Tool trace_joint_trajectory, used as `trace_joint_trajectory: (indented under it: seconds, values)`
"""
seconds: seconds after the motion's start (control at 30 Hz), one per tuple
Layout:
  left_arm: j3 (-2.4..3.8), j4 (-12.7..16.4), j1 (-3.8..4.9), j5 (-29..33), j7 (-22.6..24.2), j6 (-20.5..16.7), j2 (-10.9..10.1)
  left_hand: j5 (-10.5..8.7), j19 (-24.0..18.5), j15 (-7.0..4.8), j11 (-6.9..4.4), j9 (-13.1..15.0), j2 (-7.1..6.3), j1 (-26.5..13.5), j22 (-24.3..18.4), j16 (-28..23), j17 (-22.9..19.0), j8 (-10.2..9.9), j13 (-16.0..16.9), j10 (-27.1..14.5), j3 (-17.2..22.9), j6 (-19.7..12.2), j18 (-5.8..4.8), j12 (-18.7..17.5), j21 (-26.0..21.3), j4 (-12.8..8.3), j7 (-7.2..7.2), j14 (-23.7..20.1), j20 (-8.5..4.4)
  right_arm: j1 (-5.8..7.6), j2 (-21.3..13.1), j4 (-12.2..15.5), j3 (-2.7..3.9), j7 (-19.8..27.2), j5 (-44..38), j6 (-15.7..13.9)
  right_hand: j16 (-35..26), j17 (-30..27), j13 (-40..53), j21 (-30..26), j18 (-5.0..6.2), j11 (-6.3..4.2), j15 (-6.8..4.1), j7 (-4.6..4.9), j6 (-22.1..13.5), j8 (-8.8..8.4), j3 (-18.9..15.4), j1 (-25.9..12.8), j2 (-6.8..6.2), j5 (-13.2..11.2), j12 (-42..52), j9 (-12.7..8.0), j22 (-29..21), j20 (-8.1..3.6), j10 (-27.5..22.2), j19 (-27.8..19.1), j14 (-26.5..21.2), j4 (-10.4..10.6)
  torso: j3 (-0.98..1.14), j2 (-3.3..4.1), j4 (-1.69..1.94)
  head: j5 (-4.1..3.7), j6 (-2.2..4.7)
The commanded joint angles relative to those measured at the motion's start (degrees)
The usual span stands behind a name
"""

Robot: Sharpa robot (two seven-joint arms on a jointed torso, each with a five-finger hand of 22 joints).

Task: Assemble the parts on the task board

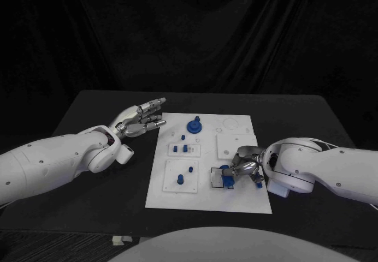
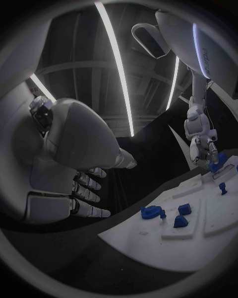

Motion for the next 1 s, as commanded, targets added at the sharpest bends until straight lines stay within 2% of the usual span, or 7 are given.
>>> trace_joint_trajectory:
  seconds: [0.03, 0.07, 0.1, 0.17, 0.5, 0.7, 1.0]
  values:
    - [0.05, 0.08, -0.11, 0.34, 0.51, 0.73, 0.18, 0.23, 0.32, 0.13, 0.40, 0.05, 0.40, -0.02, -0.07, 0.18, 0.10, -0.05, 0.06, 0.15, -0.08, 0.01, -1.00, 0.28, 0.22, -0.35, 0.37, 0.15, 0.02, -0.26, 0.35, -0.39, 0.02, -0.16, 0.22, 0.90, 0.15, 15.09, 15.06, -0.58, 0.95, 0.60, 0.61, 0.22, -0.62, -0.71, 11.57, -0.66, 0.38, -2.06, 0.15, -0.46, 8.38, 0.54, 5.83, 0.04, 6.06, -11.97, 0.00, 0.04, 0.01, 0.11, 0.00]
    - [0.05, 0.07, -0.12, 0.34, 0.51, 0.73, 0.20, 0.23, 0.31, 0.13, 0.40, 0.05, 0.40, -0.02, -0.10, 0.18, 0.10, -0.05, 0.06, 0.15, -0.08, 0.02, -1.00, 0.27, 0.22, -0.35, 0.37, 0.15, 0.02, -0.30, 0.46, -0.49, 0.02, -0.18, 0.17, 1.05, 0.15, 15.09, 15.06, -0.73, 0.98, 0.65, 0.65, 0.27, -0.71, -0.89, 11.49, -0.76, 0.41, -2.58, 0.15, -0.56, 8.34, 0.58, 5.83, 0.01, 6.06, -11.96, -0.01, 0.03, -0.05, 0.16, 0.00]
    - [0.05, 0.06, -0.13, 0.34, 0.50, 0.74, 0.20, 0.23, 0.28, 0.14, 0.41, 0.05, 0.41, -0.02, -0.17, 0.18, 0.10, -0.05, 0.06, 0.15, -0.08, 0.04, -1.01, 0.26, 0.21, -0.35, 0.37, 0.15, 0.02, -0.33, 0.57, -0.59, 0.02, -0.17, 0.13, 1.15, 0.15, 15.09, 15.06, -0.92, 0.99, 0.77, 0.83, 0.40, -0.77, -1.28, 11.00, -1.44, 0.62, -5.27, 0.15, -0.81, 8.30, 0.74, 5.83, -0.03, 6.06, -11.50, -0.02, 0.02, -0.13, 0.27, 0.00]
    - [0.05, 0.04, -0.14, 0.34, 0.49, 0.76, 0.19, 0.23, 0.28, 0.14, 0.41, 0.05, 0.41, -0.02, -0.17, 0.18, 0.10, -0.05, 0.06, 0.15, -0.08, 0.04, -1.01, 0.26, 0.21, -0.35, 0.37, 0.15, 0.02, -0.40, 0.80, -0.76, 0.02, -0.08, 0.07, 1.17, 0.15, 15.09, 15.06, -1.05, 1.03, 0.85, 0.89, 0.45, -0.67, -1.67, 10.55, -1.80, 0.87, -8.05, 0.15, -1.08, 8.28, 0.85, 5.83, -0.03, 6.06, -11.23, -0.03, 0.01, -0.25, 0.38, 0.00]
    - [0.06, 0.00, -0.21, 0.34, 0.42, 0.88, 0.29, 0.23, 0.27, 0.20, 0.44, 0.05, 0.43, -0.04, -0.30, 0.20, 0.10, -0.06, 0.06, 0.15, -0.08, 0.00, -1.04, 0.26, 0.20, -0.34, 0.38, 0.18, 0.02, -0.50, 1.49, -1.01, 0.03, 0.19, -0.03, 1.07, 0.15, 15.09, 15.06, -1.46, 1.10, 0.96, 1.01, 0.55, -0.24, -2.62, 9.27, -2.67, 1.33, -13.66, 0.15, -1.72, 8.22, 1.02, 5.83, -0.03, 6.06, -10.46, 0.03, 0.03, -0.07, 0.31, 0.00]
    - [0.06, -0.05, -0.25, 0.34, 0.29, 0.98, 0.36, 0.23, 0.26, 0.23, 0.46, 0.05, 0.44, -0.05, -0.36, 0.23, 0.12, -0.06, 0.06, 0.15, -0.08, -0.01, -1.06, 0.26, 0.19, -0.34, 0.39, 0.24, 0.02, -0.51, 1.83, -1.16, 0.03, -0.33, -0.04, 2.63, 0.15, 15.09, 15.06, -1.94, 1.15, 1.20, 1.18, 0.81, -0.06, -3.62, 6.98, -3.84, 1.27, -22.75, 0.15, -2.37, 8.15, 1.16, 5.83, -0.04, 6.06, -9.36, 0.01, 0.00, -0.16, 0.59, 0.00]
    - [0.06, -0.18, -0.34, 0.34, 0.13, 1.12, 0.46, 0.24, 0.21, 0.29, 0.50, 0.04, 0.47, -0.06, -0.52, 0.25, 0.12, -0.07, 0.06, 0.15, -0.08, -0.03, -1.09, 0.25, 0.17, -0.33, 0.42, 0.26, 0.01, -0.53, 2.09, -1.21, 0.03, -0.98, -1.05, 4.21, 0.15, 15.09, 15.06, -2.65, 1.26, 1.29, 1.26, 0.90, 0.20, -4.19, 5.16, -3.74, 1.23, -28.84, 0.15, -2.72, 8.02, 1.26, 5.83, -0.12, 6.06, -9.39, -0.02, -0.01, -0.11, 0.56, 0.00]
